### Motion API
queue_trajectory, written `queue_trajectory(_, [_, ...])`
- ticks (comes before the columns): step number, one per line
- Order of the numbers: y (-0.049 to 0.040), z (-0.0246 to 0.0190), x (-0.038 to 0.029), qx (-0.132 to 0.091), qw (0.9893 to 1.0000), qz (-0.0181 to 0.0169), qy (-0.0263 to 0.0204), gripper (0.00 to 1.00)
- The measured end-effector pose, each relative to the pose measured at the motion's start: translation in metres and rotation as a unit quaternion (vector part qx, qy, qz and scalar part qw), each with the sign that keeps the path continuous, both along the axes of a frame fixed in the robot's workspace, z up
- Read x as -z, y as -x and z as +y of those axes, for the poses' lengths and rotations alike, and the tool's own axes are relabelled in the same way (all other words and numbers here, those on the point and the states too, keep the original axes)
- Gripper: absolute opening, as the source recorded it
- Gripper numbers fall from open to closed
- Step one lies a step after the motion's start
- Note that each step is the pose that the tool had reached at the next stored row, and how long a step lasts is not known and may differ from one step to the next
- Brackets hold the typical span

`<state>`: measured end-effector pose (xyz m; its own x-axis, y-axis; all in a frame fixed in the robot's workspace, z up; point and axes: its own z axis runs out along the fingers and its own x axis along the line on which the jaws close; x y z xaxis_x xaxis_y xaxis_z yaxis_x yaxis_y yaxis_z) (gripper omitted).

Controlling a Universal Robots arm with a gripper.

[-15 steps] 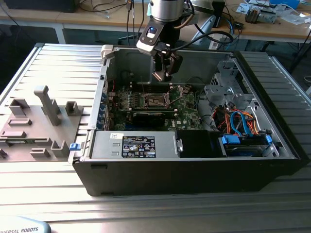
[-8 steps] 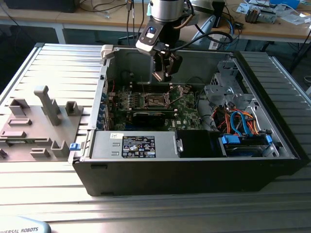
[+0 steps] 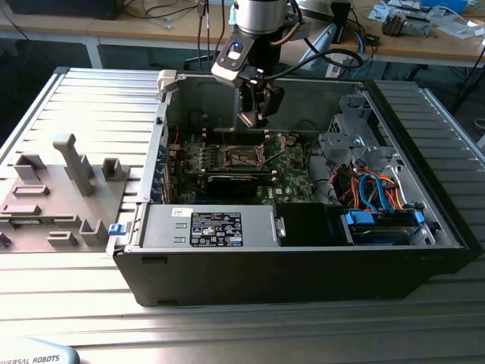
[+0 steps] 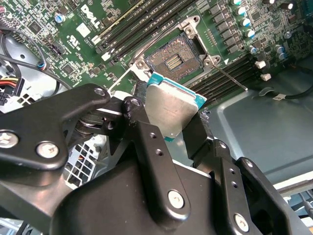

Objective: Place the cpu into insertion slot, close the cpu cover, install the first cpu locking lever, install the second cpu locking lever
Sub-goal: 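Place the cpu into insertion slot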

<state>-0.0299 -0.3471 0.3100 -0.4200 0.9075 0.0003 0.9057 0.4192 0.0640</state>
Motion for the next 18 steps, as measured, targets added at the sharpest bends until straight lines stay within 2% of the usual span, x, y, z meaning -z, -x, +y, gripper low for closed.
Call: queue_trajectory(18, [0.0,0.0,0.0,0.007,1.0,0.0,0.0,0.54])
